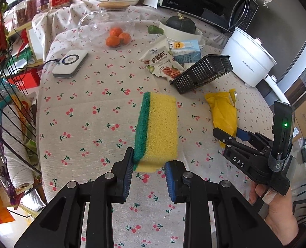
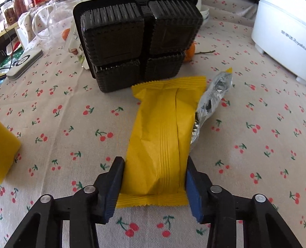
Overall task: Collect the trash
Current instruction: 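Grasp the yellow sponge with the left tool while the right tool grasps the yellow wrapper, then carry the sponge and yellow wrapper over the brown bin with both tools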
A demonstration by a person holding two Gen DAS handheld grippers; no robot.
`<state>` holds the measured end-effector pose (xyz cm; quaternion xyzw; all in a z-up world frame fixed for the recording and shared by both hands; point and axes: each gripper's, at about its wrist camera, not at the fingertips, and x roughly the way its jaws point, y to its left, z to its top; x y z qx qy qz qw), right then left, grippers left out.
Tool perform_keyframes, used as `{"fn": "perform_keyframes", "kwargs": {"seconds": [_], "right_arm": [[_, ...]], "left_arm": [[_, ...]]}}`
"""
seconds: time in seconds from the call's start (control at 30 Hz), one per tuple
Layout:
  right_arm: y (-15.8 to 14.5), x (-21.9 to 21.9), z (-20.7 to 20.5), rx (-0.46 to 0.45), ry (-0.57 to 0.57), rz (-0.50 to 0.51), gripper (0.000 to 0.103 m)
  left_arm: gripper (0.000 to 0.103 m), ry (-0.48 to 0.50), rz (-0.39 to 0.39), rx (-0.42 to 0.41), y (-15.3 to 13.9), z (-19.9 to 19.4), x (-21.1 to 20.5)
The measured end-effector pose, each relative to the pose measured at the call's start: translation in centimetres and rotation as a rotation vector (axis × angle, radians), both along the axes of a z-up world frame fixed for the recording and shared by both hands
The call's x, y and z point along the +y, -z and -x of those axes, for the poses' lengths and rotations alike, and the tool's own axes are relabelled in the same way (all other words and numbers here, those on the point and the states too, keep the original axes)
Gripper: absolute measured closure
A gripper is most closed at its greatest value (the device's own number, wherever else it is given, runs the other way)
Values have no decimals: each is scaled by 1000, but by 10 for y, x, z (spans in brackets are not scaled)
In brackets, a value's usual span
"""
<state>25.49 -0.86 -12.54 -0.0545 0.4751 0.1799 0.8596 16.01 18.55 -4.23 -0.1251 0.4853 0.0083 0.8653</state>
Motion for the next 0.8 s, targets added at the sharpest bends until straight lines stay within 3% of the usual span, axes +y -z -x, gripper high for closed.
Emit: {"fn": "perform_keyframes", "kwargs": {"seconds": [0.33,0.8], "right_arm": [[-26,-38,23,-9,21,6,56],[-62,-131,55,-5,119,27,56]], "left_arm": [[73,52,14,-28,-15,-2,-44],[73,179,10,-49,-24,-8,-131]]}}
